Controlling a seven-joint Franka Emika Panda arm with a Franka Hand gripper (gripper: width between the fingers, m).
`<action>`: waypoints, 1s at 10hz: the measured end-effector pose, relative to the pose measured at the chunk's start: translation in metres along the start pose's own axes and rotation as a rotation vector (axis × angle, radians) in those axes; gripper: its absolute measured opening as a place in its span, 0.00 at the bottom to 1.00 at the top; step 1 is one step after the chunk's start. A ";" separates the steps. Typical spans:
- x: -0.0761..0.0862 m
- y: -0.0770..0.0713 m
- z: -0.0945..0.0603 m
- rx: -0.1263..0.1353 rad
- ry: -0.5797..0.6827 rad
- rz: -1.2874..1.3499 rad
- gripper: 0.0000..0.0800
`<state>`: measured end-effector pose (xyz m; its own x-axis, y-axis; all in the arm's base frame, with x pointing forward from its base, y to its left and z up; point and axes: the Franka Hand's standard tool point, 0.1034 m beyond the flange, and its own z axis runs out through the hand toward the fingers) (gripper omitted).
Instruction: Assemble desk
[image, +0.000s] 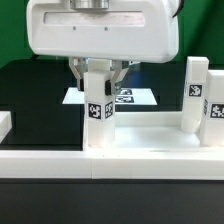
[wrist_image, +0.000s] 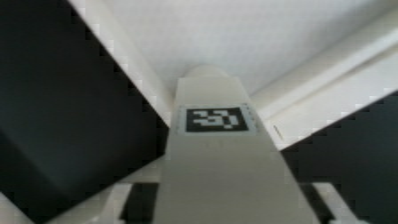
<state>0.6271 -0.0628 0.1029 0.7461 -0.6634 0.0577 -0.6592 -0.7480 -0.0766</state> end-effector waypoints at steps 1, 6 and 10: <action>-0.001 0.000 0.000 0.005 0.005 0.098 0.36; -0.003 -0.001 0.000 0.006 -0.001 0.470 0.36; -0.003 -0.001 0.001 0.005 -0.001 0.485 0.36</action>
Offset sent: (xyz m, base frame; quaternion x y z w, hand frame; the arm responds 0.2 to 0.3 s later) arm -0.0014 0.0010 -0.0001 -0.0166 -0.0121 0.1972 0.9801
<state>0.6260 -0.0599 0.1022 0.3530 -0.9355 0.0131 -0.9305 -0.3525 -0.0991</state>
